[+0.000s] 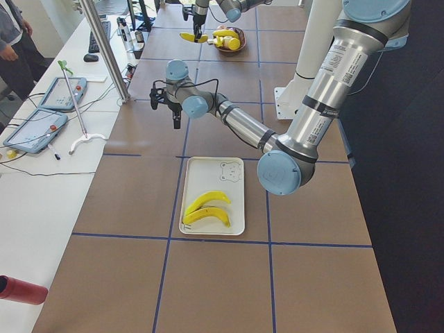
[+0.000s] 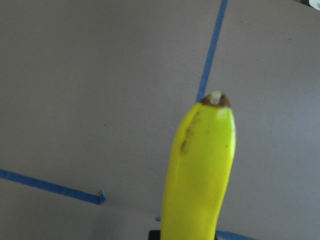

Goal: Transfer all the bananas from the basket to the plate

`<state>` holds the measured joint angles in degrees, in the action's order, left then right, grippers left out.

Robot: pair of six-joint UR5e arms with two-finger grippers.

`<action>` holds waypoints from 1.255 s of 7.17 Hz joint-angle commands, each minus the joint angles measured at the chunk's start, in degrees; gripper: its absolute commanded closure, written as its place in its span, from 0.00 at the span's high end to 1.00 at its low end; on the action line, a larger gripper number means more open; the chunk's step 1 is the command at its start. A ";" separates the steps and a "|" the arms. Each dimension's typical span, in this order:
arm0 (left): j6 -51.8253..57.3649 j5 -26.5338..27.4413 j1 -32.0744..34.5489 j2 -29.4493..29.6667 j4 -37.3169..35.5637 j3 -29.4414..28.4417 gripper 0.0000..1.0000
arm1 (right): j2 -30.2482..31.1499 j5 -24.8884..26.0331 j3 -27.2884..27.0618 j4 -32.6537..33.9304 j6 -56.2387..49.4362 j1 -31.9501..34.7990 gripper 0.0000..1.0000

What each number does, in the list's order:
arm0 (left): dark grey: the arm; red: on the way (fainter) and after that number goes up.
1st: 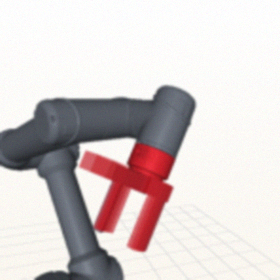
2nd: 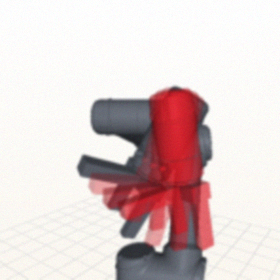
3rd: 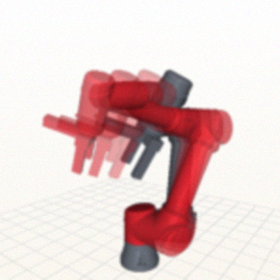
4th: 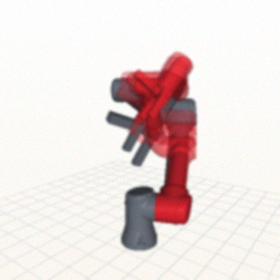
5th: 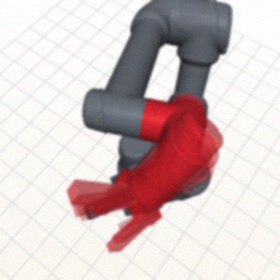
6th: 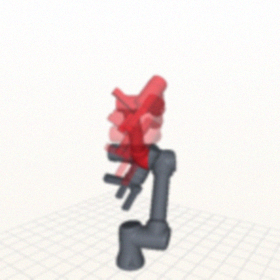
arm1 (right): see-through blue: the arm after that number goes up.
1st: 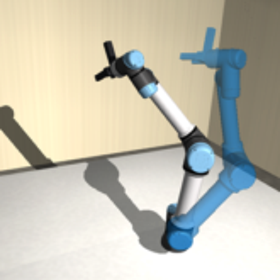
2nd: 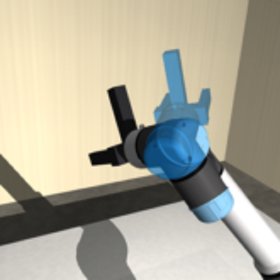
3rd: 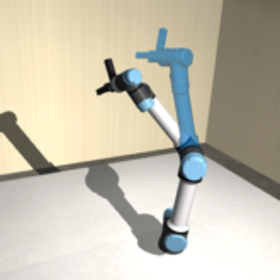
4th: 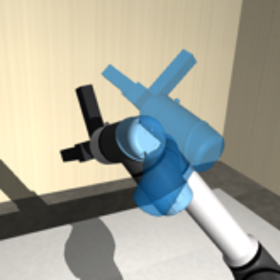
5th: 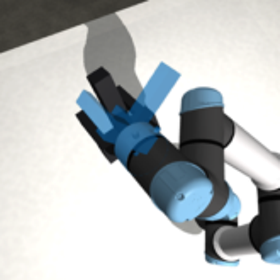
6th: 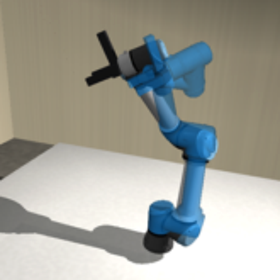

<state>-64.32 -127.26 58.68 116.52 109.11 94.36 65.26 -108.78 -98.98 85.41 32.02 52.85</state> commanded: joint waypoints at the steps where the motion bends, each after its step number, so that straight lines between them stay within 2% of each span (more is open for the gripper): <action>1: -5.79 0.00 -0.06 4.92 0.05 -2.67 1.00 | -6.09 3.55 3.79 0.28 -12.06 -2.30 0.05; 2: -8.08 0.00 -0.23 7.12 0.05 -3.99 1.00 | -8.46 3.84 5.01 0.72 -14.24 -3.18 0.05; 3: -11.85 0.00 -0.58 9.93 0.14 -5.49 1.00 | -13.01 6.02 5.20 7.42 -15.31 -4.85 0.05; 4: -15.45 -0.09 -0.58 12.74 0.14 -6.81 1.00 | -16.18 11.00 5.03 10.45 -18.19 -7.65 0.08; 6: -22.05 -2.18 -1.02 17.84 0.40 -10.32 0.99 | -17.88 15.16 4.94 10.13 -18.74 -12.57 0.16; 7: -23.73 -4.03 -1.20 19.69 0.75 -11.64 0.99 | -19.19 19.01 4.94 9.26 -18.22 -15.03 0.18; 9: -26.89 -9.47 -1.55 20.77 4.33 -14.19 0.99 | -16.93 19.66 5.37 -3.09 -16.39 -17.60 0.18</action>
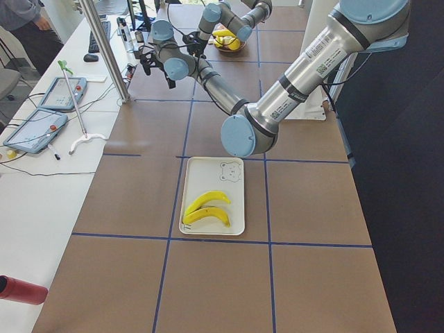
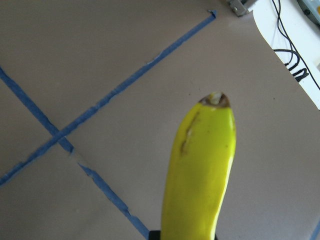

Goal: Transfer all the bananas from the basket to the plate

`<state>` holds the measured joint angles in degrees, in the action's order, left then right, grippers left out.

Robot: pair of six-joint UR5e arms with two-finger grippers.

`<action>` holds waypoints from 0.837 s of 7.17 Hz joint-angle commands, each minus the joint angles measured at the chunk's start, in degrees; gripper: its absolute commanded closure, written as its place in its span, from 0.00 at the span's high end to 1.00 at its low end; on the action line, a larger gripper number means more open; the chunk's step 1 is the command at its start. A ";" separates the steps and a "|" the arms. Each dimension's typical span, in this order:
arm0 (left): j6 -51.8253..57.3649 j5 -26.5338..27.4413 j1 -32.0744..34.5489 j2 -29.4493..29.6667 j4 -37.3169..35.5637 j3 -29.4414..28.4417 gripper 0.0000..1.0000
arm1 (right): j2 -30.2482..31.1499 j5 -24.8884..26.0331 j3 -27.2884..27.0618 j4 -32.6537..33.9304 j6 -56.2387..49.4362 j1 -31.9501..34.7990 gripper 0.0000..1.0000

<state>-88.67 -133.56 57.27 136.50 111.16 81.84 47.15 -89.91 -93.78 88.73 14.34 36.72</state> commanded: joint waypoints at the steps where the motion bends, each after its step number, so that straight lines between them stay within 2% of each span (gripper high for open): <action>1: -6.04 -3.29 -0.84 1.30 4.57 -2.55 0.99 | 1.10 1.57 0.09 -6.98 3.21 -2.61 0.19; 3: -10.90 -3.29 -1.73 1.48 7.66 -2.73 0.99 | 1.10 7.10 0.18 -9.96 4.90 -5.69 0.19; 6: -12.05 -2.94 -4.53 4.12 8.11 -5.10 0.99 | 0.58 7.73 0.18 -10.86 6.04 -6.13 0.19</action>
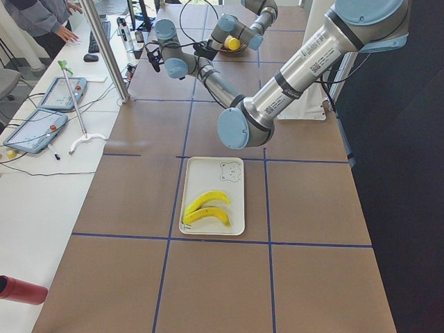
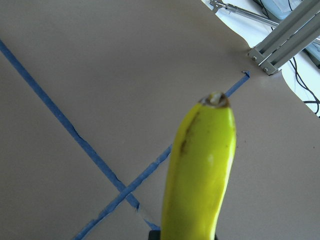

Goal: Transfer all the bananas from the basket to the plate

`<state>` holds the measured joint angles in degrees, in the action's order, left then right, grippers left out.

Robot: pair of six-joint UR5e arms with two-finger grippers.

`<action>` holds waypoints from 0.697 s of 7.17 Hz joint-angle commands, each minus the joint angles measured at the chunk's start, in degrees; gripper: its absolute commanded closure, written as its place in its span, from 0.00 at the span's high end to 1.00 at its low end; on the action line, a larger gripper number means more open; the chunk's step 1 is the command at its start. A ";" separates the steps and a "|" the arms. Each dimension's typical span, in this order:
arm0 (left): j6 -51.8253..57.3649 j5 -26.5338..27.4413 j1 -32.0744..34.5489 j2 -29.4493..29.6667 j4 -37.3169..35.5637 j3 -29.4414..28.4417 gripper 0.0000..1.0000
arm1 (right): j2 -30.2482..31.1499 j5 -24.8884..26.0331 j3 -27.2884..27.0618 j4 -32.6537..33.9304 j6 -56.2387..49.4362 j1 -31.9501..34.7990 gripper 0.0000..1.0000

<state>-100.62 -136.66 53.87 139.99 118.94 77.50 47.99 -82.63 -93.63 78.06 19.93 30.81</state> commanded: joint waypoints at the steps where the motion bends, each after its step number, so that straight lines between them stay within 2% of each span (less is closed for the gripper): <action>1: -0.10 0.25 -1.83 0.90 1.46 -1.21 0.99 | -0.35 0.62 -0.06 -0.01 0.46 -0.22 0.21; 3: 1.38 0.25 -3.33 2.92 1.74 -4.36 0.99 | -0.26 0.97 -0.06 0.08 -1.73 -0.66 0.25; 4: 3.30 0.17 -3.42 2.92 1.65 -4.64 0.99 | -0.35 3.50 -0.06 0.16 -2.52 -1.62 0.26; 5: 4.98 0.16 -3.60 3.01 1.65 -5.34 0.99 | -0.35 3.78 -0.06 0.16 -4.10 -1.98 0.29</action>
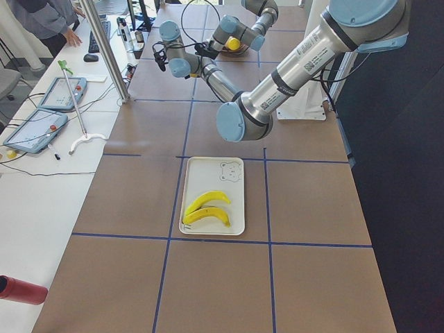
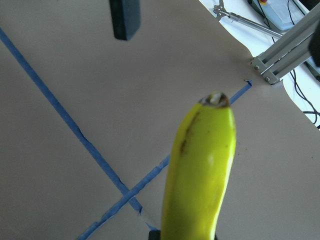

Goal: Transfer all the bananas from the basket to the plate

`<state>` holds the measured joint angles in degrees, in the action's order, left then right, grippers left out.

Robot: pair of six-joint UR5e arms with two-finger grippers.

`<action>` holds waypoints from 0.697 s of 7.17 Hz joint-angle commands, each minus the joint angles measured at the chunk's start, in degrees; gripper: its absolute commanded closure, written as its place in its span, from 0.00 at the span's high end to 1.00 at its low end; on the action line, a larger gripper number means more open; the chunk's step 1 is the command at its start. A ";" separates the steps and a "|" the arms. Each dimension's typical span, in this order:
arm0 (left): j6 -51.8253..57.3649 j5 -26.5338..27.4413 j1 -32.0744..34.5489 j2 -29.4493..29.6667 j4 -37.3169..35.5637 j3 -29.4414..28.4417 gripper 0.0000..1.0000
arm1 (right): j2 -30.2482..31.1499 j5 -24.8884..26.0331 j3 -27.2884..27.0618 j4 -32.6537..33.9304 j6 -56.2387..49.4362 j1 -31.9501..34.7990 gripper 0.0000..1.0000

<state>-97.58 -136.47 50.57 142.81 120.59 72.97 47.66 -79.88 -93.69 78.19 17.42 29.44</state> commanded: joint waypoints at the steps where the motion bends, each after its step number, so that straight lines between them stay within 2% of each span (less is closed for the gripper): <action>1: 4.48 -0.29 -0.38 0.02 0.00 -1.51 0.99 | -0.02 1.65 0.00 0.03 -1.78 -0.96 0.30; 4: 4.60 -0.38 -2.31 -0.07 -0.18 -1.60 0.98 | -0.11 1.75 -0.09 0.03 -2.57 -1.05 0.30; 5: 4.33 -0.29 -3.10 -0.07 -0.18 -1.60 0.90 | -0.11 1.75 -0.09 -0.05 -2.57 -0.97 0.30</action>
<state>-93.02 -136.82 48.31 142.75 120.44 71.37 47.56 -78.15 -93.76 78.20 14.90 28.44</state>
